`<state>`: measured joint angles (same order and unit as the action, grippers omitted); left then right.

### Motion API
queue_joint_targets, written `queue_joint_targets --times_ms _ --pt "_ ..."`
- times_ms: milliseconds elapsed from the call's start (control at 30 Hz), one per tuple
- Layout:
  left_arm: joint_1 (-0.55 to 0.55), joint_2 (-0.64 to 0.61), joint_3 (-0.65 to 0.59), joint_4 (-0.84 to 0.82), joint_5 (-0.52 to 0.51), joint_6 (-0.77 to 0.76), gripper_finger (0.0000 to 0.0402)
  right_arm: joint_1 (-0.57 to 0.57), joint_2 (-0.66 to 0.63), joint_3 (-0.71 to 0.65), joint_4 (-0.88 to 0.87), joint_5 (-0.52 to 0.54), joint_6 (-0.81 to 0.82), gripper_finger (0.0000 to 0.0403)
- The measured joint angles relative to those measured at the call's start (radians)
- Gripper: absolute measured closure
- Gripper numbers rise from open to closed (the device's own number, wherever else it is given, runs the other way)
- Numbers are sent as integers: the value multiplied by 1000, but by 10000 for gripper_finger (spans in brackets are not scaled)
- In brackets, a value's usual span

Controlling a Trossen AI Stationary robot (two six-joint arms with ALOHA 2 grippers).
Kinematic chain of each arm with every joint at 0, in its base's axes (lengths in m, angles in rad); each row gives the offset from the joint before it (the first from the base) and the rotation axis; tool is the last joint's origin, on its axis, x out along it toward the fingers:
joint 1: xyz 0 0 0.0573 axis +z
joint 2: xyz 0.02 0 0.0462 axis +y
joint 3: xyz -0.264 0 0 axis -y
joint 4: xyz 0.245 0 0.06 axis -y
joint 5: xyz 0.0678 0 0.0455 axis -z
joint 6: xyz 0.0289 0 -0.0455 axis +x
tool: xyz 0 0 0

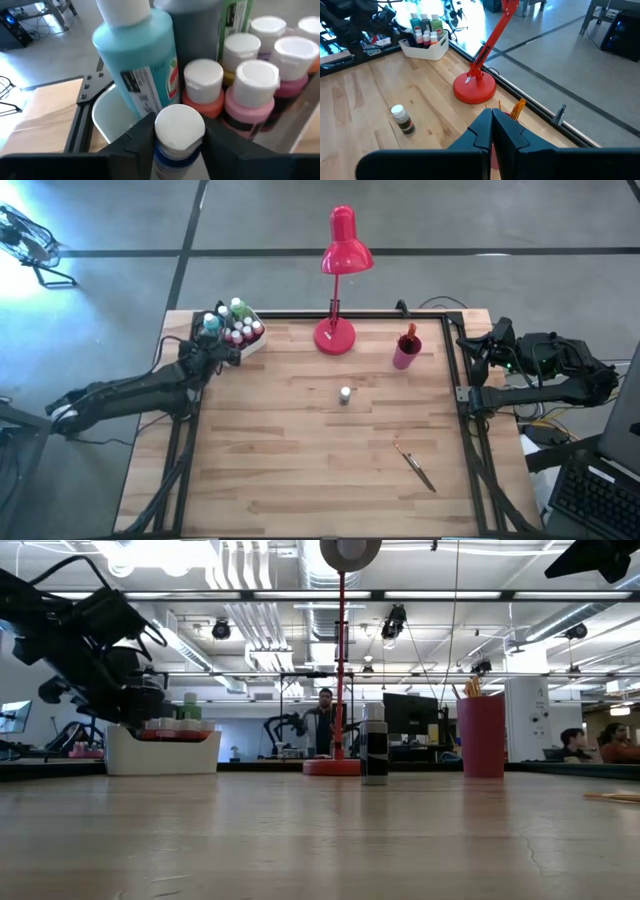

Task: Pick & Place Paint Supplies
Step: Put the blue paint bottle into the white bin, then put the gold paintbrush into the pink cup

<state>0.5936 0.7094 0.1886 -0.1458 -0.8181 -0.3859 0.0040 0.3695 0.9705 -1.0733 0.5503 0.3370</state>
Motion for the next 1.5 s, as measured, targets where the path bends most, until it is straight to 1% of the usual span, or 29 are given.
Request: queue_joint_targets --times_ms 133,200,267,367,533,667,833,967,1133,1267,1367,1433,1500 --pt "1 0 2 7 -8 13 205 0 0 0 0 0 0 394" --pt "1 0 4 7 -7 18 185 0 0 0 0 0 0 394" --pt "1 0 10 6 -7 18 174 0 0 0 0 0 0 394" --pt "1 -2 34 -5 5 19 169 0 0 0 0 0 0 394" --pt "0 -14 110 -52 15 62 169 0 0 0 0 0 0 394" --pt "0 -31 213 -147 14 103 169 0 0 0 0 0 0 394" --pt "-2 -54 379 -303 23 101 168 0 0 0 0 0 0 394" --pt "-4 -61 496 -365 121 100 168 0 0 0 0 0 0 394" --pt "-18 -62 570 -347 277 97 168 0 0 0 0 0 0 394" --pt "-42 -58 575 -269 445 77 168 0 0 0 0 0 0 394" --pt "-72 -45 562 -169 572 72 168 0 0 0 0 0 0 394" --pt "-100 -30 547 -105 627 71 168 0 0 0 0 0 0 394" --pt "-130 -12 536 -64 654 71 168 0 0 0 0 0 0 394"
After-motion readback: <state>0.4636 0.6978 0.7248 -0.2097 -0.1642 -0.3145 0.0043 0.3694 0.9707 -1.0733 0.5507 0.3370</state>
